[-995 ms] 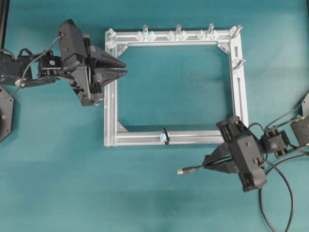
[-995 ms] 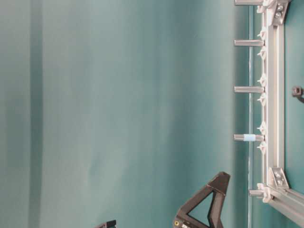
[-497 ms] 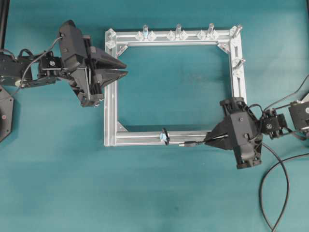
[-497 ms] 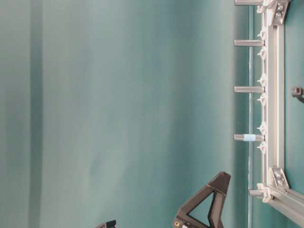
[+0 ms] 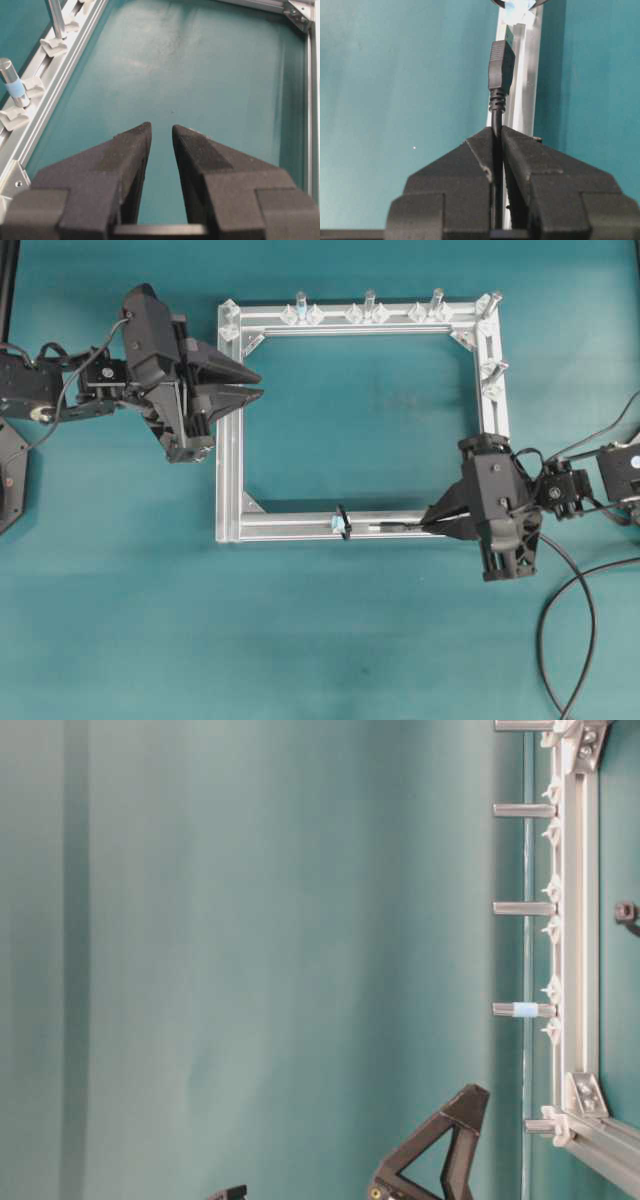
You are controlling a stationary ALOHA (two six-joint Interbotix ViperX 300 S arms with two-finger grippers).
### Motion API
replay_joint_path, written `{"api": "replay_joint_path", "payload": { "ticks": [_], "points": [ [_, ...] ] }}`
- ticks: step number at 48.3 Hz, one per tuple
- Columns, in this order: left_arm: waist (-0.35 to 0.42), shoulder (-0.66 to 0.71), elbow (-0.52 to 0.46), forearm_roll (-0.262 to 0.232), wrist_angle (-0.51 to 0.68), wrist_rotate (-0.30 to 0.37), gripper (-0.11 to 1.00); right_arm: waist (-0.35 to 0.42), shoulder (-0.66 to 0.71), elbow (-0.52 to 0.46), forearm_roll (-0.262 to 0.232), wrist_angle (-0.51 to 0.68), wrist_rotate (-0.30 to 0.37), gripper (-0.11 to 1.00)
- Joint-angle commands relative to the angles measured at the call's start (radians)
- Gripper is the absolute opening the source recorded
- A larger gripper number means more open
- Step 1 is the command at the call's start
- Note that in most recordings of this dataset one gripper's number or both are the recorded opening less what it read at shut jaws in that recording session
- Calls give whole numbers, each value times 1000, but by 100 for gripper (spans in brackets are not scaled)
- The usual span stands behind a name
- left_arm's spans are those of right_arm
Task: Insert the wire through the string loop located in the center.
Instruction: 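Move the right gripper to align the USB plug with the zip-tie loop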
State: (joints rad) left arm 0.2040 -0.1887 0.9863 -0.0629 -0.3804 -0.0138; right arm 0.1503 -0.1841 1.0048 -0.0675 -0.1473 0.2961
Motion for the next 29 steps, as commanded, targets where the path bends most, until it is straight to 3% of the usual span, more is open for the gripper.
{"api": "replay_joint_path", "payload": {
  "ticks": [1,29],
  "points": [
    [-3,-20,-9,0,-5,-5,28,-2,-8,-17,5,-9,9,7],
    [-3,-20,-9,2,14,-5,28,-2,8,-23,5,-8,38,7]
  ]
}}
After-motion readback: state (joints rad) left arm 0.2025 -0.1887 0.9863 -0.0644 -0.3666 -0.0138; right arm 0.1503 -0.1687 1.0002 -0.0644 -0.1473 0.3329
